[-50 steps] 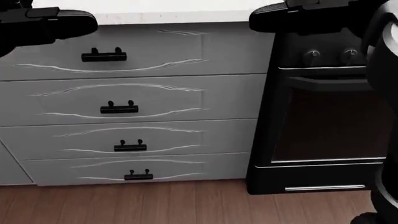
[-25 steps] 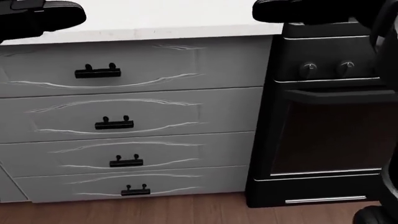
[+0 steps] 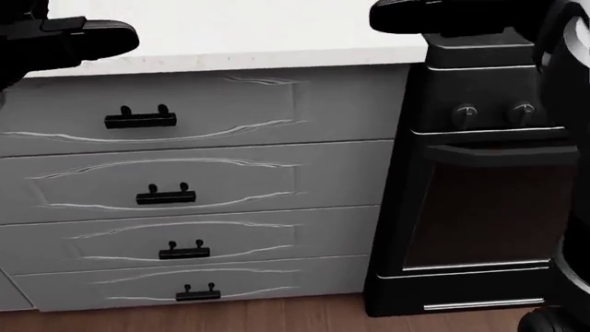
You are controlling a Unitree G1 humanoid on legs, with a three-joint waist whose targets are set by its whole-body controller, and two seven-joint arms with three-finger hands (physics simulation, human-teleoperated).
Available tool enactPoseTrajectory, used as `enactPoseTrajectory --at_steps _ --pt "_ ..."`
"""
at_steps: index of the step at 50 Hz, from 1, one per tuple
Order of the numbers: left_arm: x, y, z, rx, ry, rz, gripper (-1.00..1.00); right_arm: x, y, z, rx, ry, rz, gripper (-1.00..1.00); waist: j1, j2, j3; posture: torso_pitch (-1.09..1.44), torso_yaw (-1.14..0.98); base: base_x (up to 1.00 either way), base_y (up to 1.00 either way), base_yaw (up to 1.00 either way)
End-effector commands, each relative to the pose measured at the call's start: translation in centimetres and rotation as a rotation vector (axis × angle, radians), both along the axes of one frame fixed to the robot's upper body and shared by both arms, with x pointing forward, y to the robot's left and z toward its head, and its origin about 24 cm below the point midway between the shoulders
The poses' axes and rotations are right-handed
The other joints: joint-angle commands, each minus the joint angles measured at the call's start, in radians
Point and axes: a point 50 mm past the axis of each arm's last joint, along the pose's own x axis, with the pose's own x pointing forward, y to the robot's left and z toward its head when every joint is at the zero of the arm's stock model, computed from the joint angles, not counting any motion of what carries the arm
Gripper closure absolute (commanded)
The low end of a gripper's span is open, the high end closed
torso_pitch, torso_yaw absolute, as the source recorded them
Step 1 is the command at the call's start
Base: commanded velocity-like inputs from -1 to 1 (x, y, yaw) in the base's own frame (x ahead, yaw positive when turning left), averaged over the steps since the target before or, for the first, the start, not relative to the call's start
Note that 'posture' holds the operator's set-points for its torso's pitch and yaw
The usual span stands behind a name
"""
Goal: Press the button on the coffee machine to serve coffee.
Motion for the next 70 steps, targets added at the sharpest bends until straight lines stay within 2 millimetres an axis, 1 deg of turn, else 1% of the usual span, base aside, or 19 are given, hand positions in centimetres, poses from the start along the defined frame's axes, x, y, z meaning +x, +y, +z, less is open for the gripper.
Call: enactPoseTrajectory --at_steps 1,5,6,8,14,18,21,28,32,41,45,46,49,56,57,59,65,68,70 --pt "-0.2 -0.1 2.3 0.013 -0.123 -0.01 -1.0 -1.0 -0.5 2.0 0.0 -0.105 -0.022 -1.0 -0.005 0.004 -0.026 0.0 0.0 0.11 0.0 0.0" --pt "-1.4 -0.1 3.0 0.012 -0.131 -0.009 -1.0 -1.7 -0.5 2.2 -0.005 -0.104 -0.019 -1.0 0.005 -0.092 -0.041 0.0 0.0 0.11 0.0 0.0" --pt "-1.9 -0.2 3.2 0.014 -0.132 -0.008 -1.0 -1.9 -0.6 2.4 -0.007 -0.103 -0.018 -1.0 -0.001 -0.054 -0.03 0.0 0.0 0.11 0.0 0.0" --pt "-2.3 -0.3 3.5 0.012 -0.128 -0.005 -1.0 -1.9 -0.7 2.6 -0.008 -0.103 -0.02 -1.0 -0.002 -0.068 -0.028 0.0 0.0 0.11 0.0 0.0" --pt "-2.3 -0.4 3.7 0.013 -0.129 -0.01 -1.0 -1.8 -0.4 2.7 -0.009 -0.103 -0.016 -1.0 -0.003 -0.016 -0.016 0.0 0.0 0.11 0.0 0.0" --pt "-2.3 -0.5 4.0 0.012 -0.132 -0.007 -1.0 -1.7 -0.5 2.5 -0.007 -0.102 -0.018 -1.0 -0.017 0.07 -0.027 0.0 0.0 0.11 0.0 0.0" --pt "-2.3 -0.5 4.0 0.012 -0.133 -0.008 -1.0 -1.8 -0.5 2.4 -0.009 -0.099 -0.017 -1.0 -0.015 0.063 -0.022 0.0 0.0 0.11 0.0 0.0" --pt "-2.3 -0.5 4.1 0.014 -0.136 -0.01 -1.0 -1.8 -0.4 2.6 -0.014 -0.1 -0.015 -1.0 -0.005 -0.001 -0.019 0.0 0.0 0.11 0.0 0.0" --pt "-2.2 -0.5 3.5 0.008 -0.126 -0.01 -1.0 -1.8 -0.4 2.3 -0.017 -0.094 -0.015 -1.0 0.01 -0.074 -0.038 0.0 0.0 0.11 0.0 0.0" --pt "-2.3 -0.6 3.7 0.008 -0.127 -0.01 -1.0 -1.9 -0.3 2.6 -0.025 -0.097 -0.013 -1.0 -0.003 -0.006 -0.013 0.0 0.0 0.11 0.0 0.0" --pt "-2.3 -0.5 3.7 0.007 -0.127 -0.007 -1.0 -1.9 -0.3 2.6 -0.026 -0.095 -0.014 -1.0 -0.016 0.083 -0.027 0.0 0.0 0.1 0.01 0.0" --pt "-2.3 -0.4 3.7 0.007 -0.128 -0.007 -1.0 -1.9 -0.3 2.7 -0.026 -0.094 -0.014 -1.0 -0.009 0.041 -0.023 0.0 0.0 0.07 0.12 0.0" --pt "-2.2 -0.4 3.7 0.006 -0.129 -0.007 -1.0 -1.9 -0.3 2.9 -0.027 -0.098 -0.014 -1.0 -0.01 0.036 -0.03 0.0 0.0 0.08 0.14 0.0" --pt "-2.3 -0.5 4.0 0.005 -0.132 -0.008 -1.0 -1.9 -0.3 2.9 -0.026 -0.099 -0.014 -1.0 0.005 -0.064 -0.037 0.0 0.0 0.07 0.14 0.0" --pt "-2.4 -0.6 4.0 0.006 -0.131 -0.009 -1.0 -1.9 -0.4 2.7 -0.025 -0.096 -0.015 -1.0 -0.007 -0.045 -0.027 0.0 0.0 0.06 0.15 0.0" --pt "-2.3 -0.5 4.0 0.007 -0.131 -0.007 -1.0 -1.9 -0.3 2.7 -0.024 -0.095 -0.015 -1.0 -0.005 -0.059 -0.03 0.0 0.0 0.06 0.19 0.0" --pt "-2.3 -0.5 3.9 0.007 -0.131 -0.008 -1.0 -1.9 -0.3 2.6 -0.023 -0.095 -0.014 -1.0 -0.006 -0.027 -0.023 0.0 0.0 0.05 0.23 0.0" --pt "-2.4 -0.4 4.0 0.007 -0.132 -0.008 -1.0 -1.9 -0.2 2.6 -0.024 -0.094 -0.012 -1.0 -0.013 0.021 -0.023 0.0 0.0 0.05 0.25 0.0" --pt "-2.6 -0.2 4.0 0.009 -0.132 -0.005 -1.0 -1.9 -0.4 2.6 -0.02 -0.095 -0.015 -1.0 -0.02 0.086 -0.042 0.0 0.0 0.06 0.28 0.0"
